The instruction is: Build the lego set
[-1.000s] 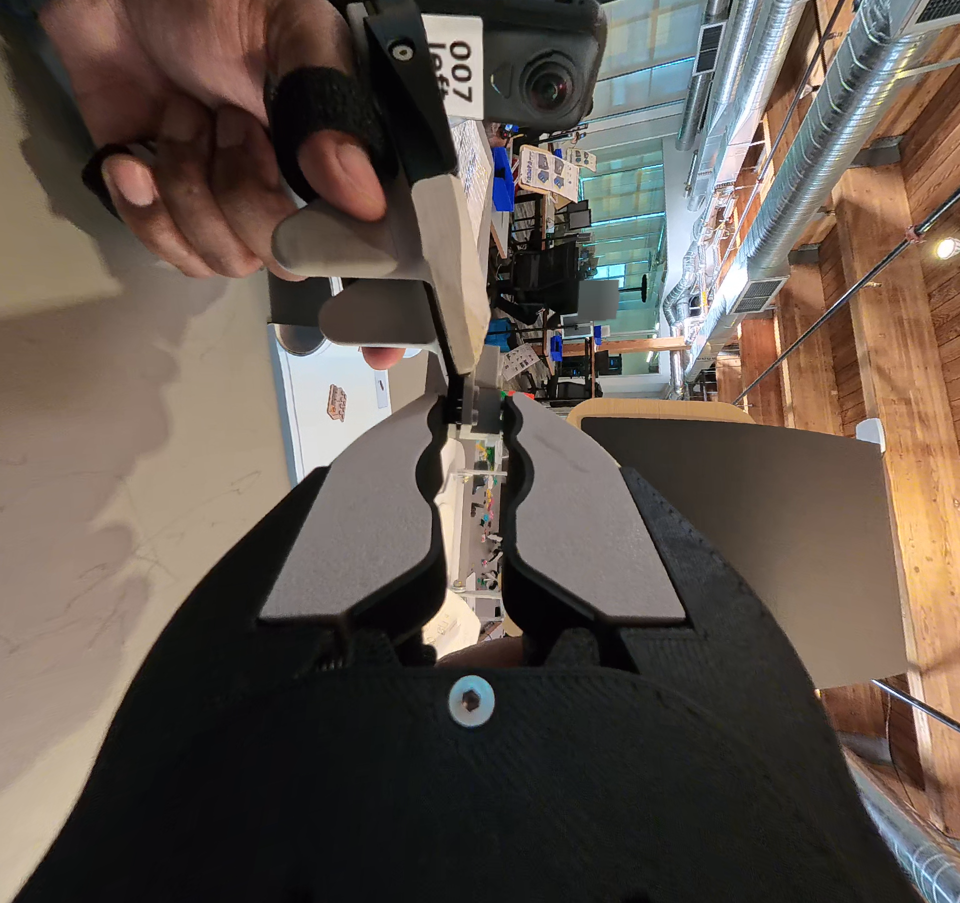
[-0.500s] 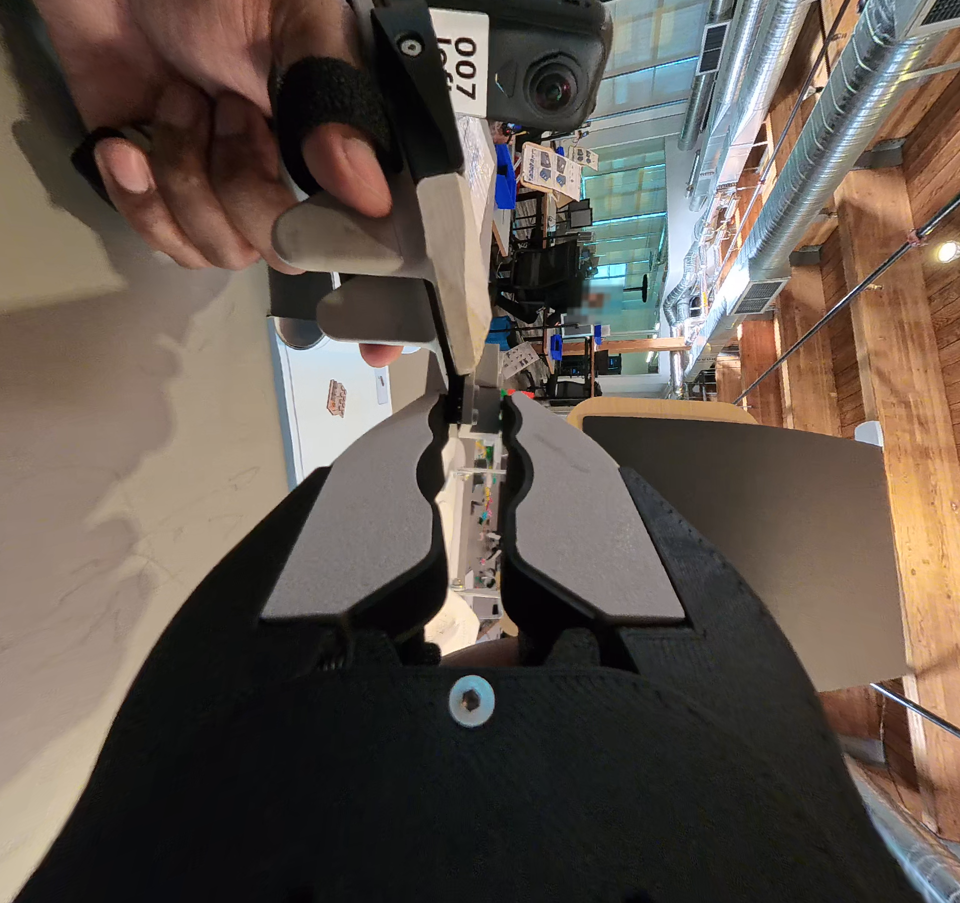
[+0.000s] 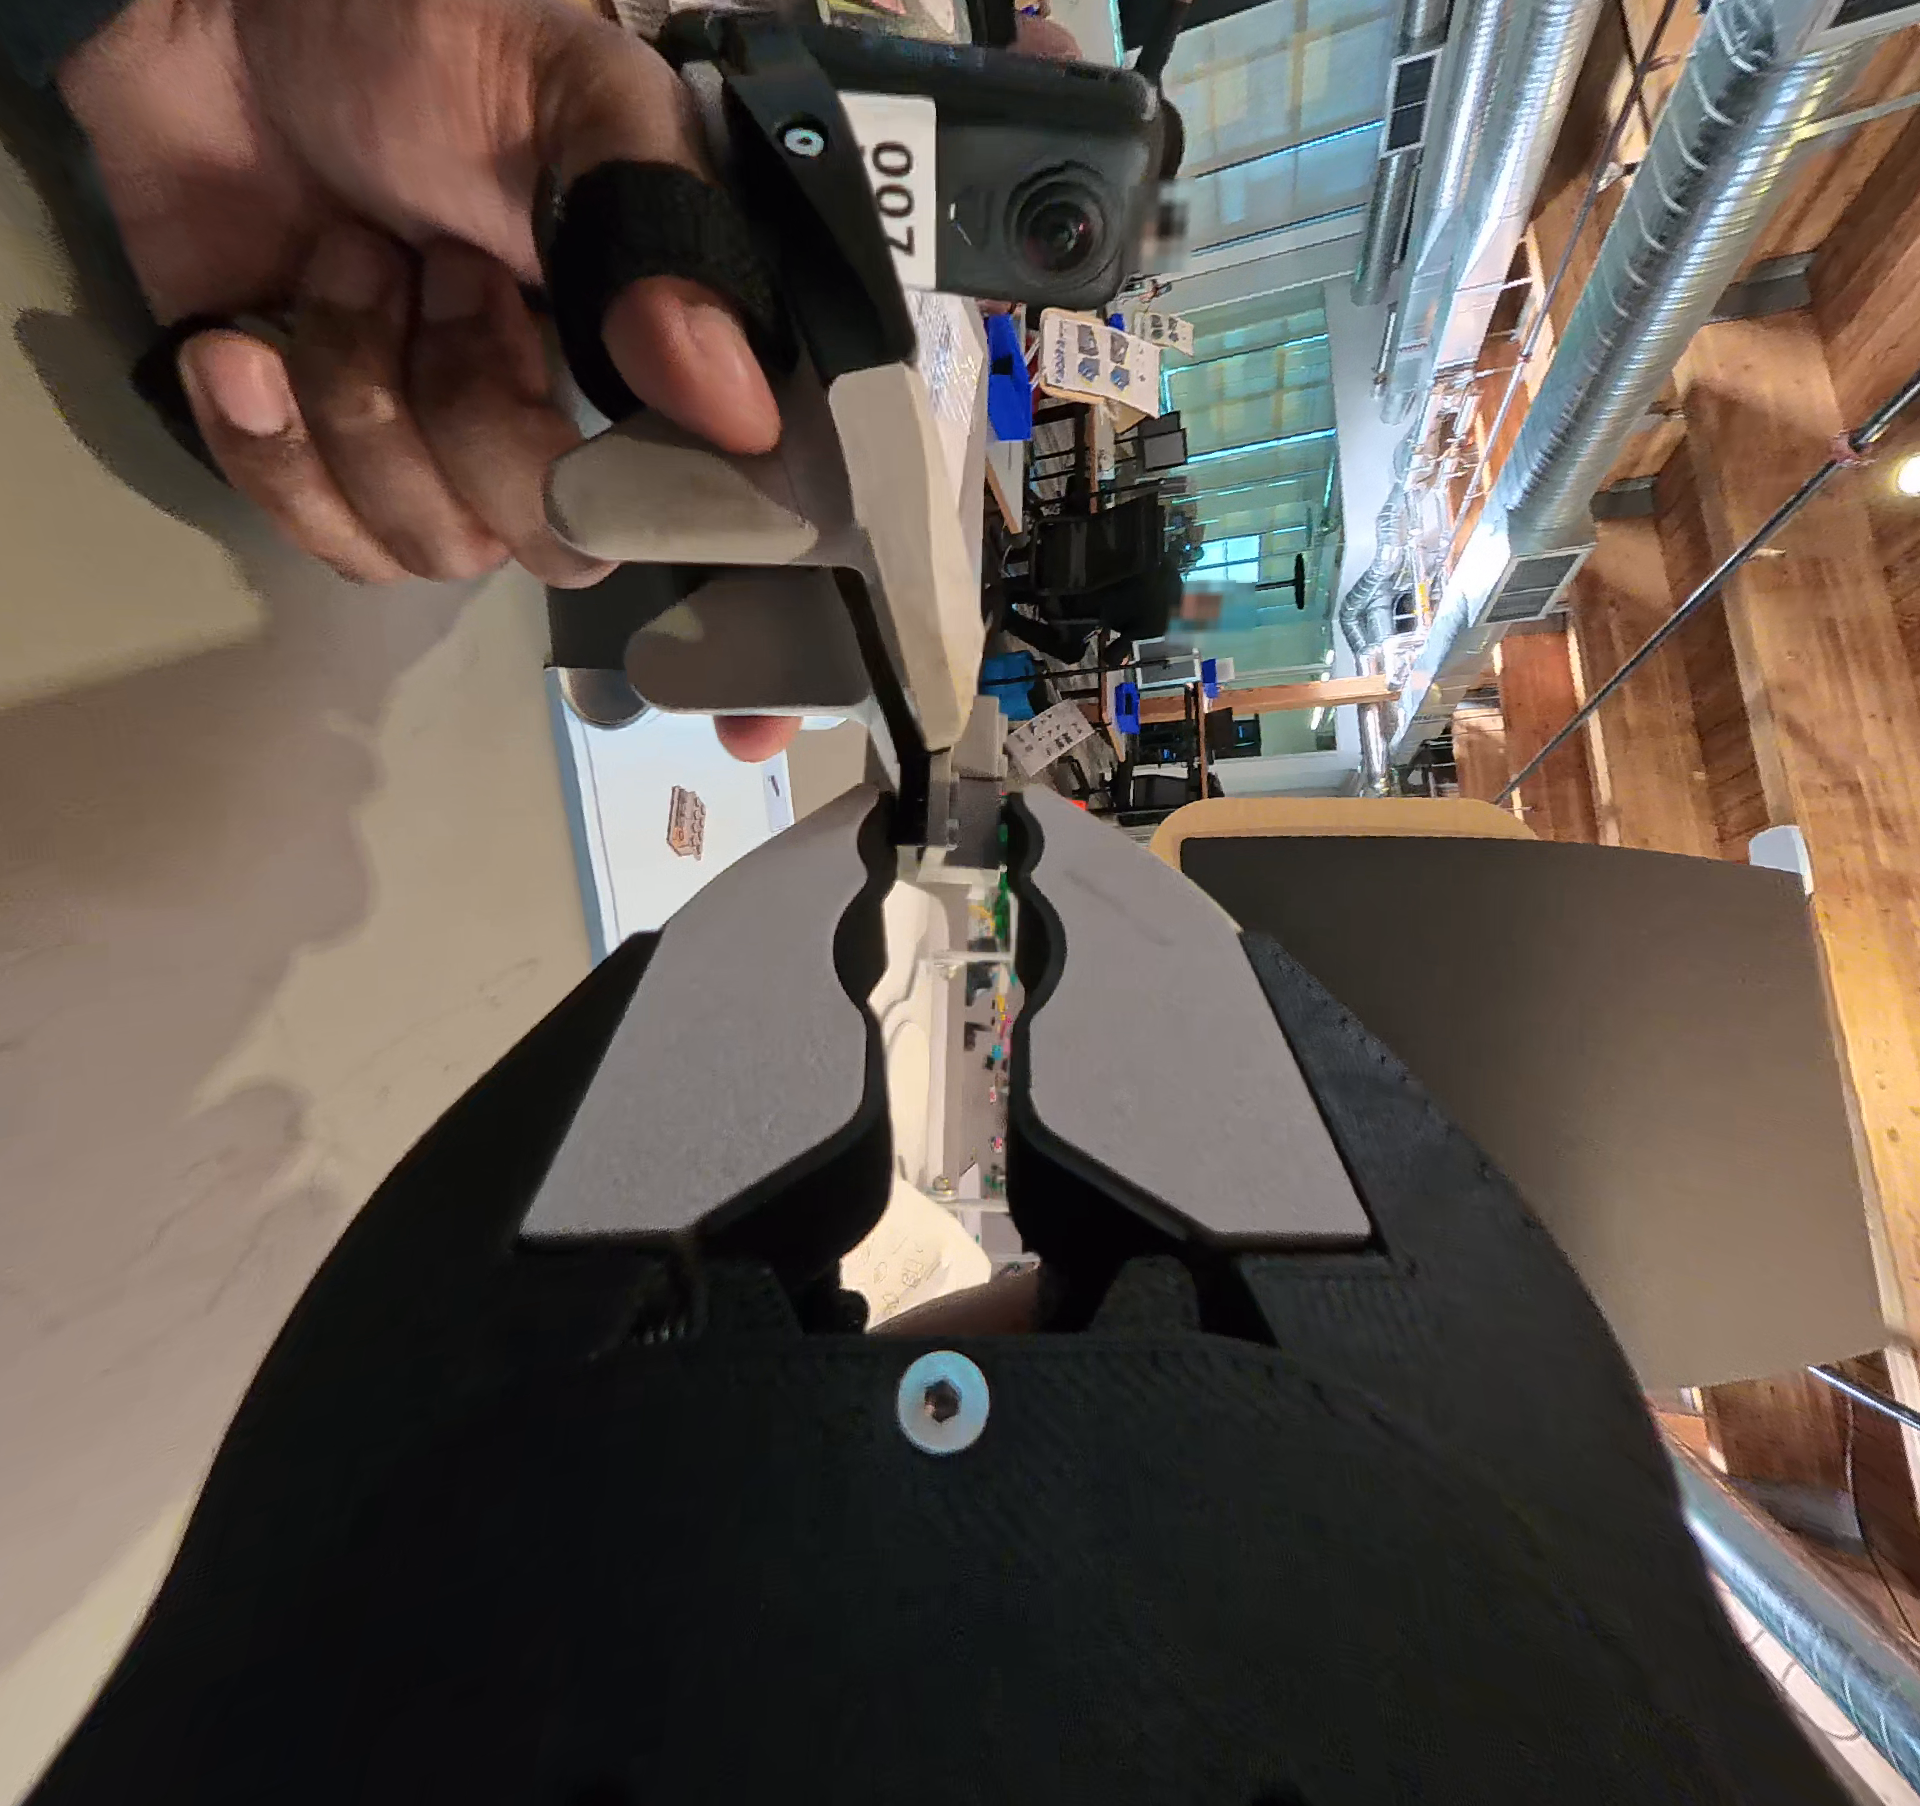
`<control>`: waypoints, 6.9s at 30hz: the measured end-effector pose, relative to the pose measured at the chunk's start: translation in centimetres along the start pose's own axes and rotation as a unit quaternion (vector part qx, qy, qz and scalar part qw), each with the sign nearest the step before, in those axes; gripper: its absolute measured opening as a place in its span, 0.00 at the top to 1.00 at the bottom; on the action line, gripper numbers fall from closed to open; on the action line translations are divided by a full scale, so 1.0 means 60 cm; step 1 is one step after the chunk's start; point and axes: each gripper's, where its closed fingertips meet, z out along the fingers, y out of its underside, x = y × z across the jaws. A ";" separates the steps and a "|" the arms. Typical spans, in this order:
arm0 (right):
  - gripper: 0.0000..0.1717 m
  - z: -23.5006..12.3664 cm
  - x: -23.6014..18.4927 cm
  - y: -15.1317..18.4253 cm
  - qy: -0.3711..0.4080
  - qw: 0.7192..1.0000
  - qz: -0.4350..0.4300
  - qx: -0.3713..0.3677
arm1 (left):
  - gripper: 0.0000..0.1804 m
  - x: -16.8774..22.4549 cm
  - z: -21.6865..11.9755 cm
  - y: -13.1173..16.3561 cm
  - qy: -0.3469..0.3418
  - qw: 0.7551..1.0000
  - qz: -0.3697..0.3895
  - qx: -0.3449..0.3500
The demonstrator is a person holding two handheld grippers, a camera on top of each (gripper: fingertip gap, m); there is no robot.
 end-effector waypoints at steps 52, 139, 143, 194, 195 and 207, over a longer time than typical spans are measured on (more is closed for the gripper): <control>0.89 -0.007 0.012 0.016 -0.017 0.998 0.054 -0.018 | 0.91 -0.014 0.015 -0.010 0.005 0.993 -0.092 0.070; 0.70 0.016 0.047 -0.017 0.066 0.979 0.183 0.055 | 0.91 0.001 -0.017 -0.062 0.117 0.950 -0.207 0.203; 0.74 0.014 0.048 -0.022 0.066 0.980 0.176 0.058 | 0.91 0.006 -0.002 -0.048 0.125 0.950 -0.224 0.178; 0.95 0.008 0.042 -0.028 0.098 0.981 0.146 0.077 | 0.91 -0.012 -0.009 -0.055 0.040 0.971 -0.138 0.193; 0.95 0.007 0.041 -0.027 0.094 0.982 0.143 0.077 | 0.91 -0.012 -0.009 -0.054 0.039 0.971 -0.138 0.190; 0.95 0.000 0.037 -0.019 0.093 0.986 0.118 0.074 | 0.91 -0.011 -0.001 -0.050 0.029 0.975 -0.124 0.181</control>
